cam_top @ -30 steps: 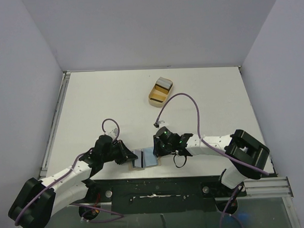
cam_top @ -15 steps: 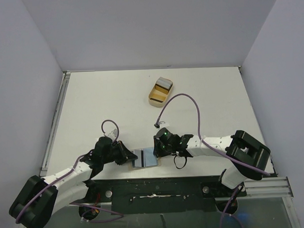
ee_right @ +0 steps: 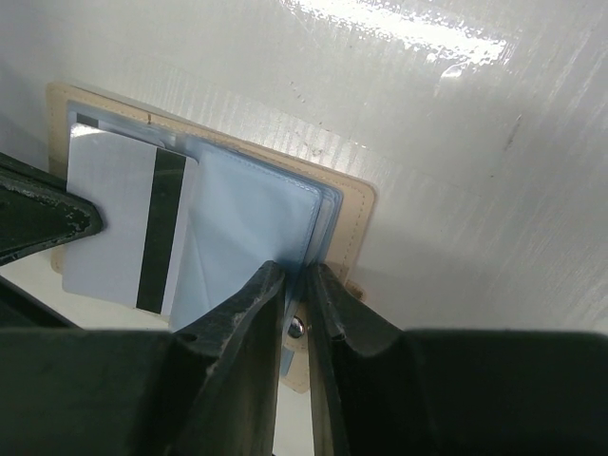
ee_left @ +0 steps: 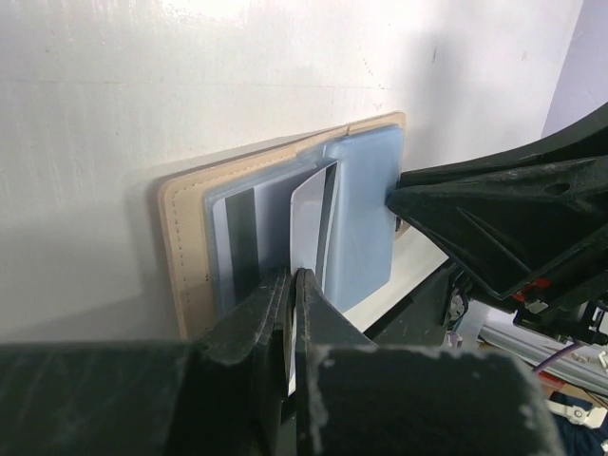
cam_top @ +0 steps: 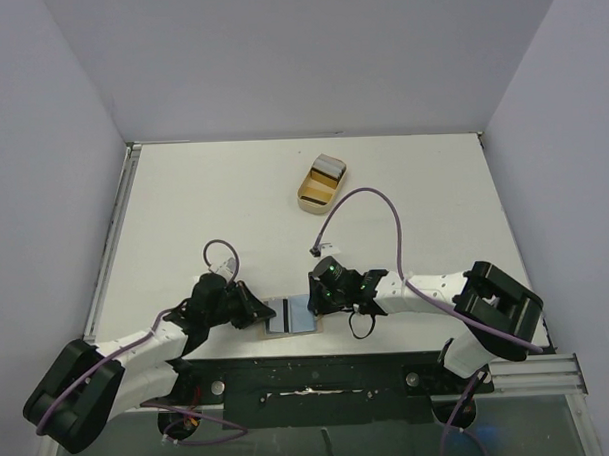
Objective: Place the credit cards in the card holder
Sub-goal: Insert the credit card into the card holder.
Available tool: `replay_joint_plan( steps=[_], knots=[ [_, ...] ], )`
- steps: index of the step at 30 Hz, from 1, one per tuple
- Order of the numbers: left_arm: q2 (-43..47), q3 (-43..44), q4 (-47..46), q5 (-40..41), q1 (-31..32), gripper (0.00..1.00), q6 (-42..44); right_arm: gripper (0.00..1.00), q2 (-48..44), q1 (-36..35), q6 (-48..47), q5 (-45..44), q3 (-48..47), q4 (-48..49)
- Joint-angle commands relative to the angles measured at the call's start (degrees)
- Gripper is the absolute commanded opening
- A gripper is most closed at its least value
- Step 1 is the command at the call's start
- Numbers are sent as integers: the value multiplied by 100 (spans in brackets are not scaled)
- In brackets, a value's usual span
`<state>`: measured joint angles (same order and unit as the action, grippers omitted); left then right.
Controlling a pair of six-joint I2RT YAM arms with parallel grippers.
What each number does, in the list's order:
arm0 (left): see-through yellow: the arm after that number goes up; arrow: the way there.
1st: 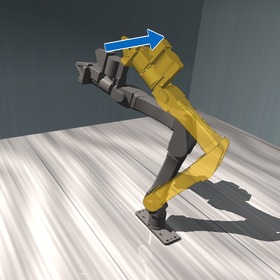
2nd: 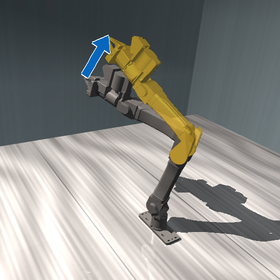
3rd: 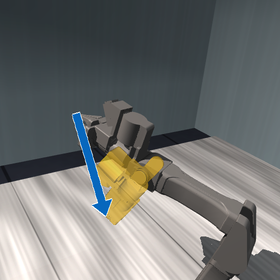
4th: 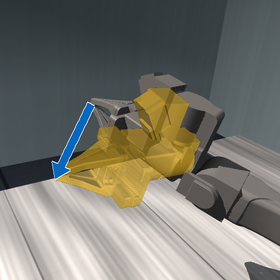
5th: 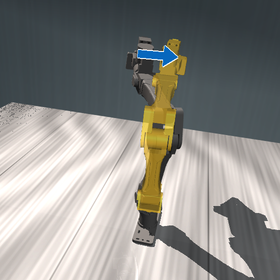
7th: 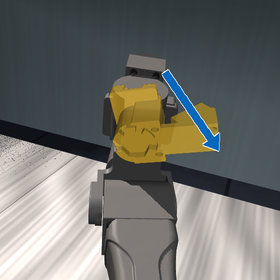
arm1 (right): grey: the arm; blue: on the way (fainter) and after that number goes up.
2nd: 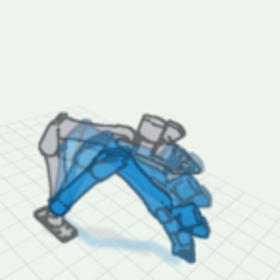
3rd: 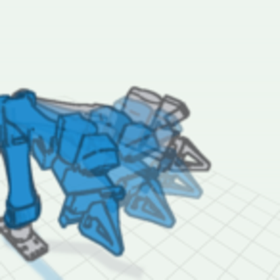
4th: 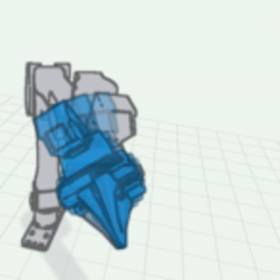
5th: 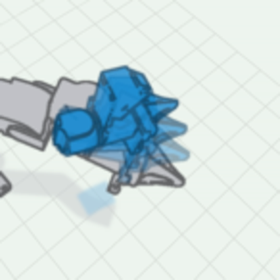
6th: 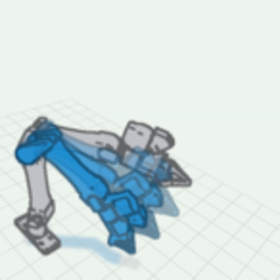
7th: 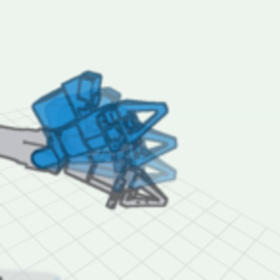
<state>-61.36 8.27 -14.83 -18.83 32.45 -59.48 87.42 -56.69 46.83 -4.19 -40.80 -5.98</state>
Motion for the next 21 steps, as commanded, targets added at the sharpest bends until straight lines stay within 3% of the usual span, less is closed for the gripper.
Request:
replay_joint_plan(
  steps=[1, 10, 21],
  knots=[
    [-114, -52, -429, 135, 52, 0, 105, 17, -110, -77, 2, -49, 98, -117],
    [-275, -25, -476, 195, 163, 0, 96, 18, -131, -84, 94, -42, 133, -23],
    [-350, 54, -476, 222, 200, 0, 138, 37, -556, -27, -59, -400, -282, -750]
  ],
)
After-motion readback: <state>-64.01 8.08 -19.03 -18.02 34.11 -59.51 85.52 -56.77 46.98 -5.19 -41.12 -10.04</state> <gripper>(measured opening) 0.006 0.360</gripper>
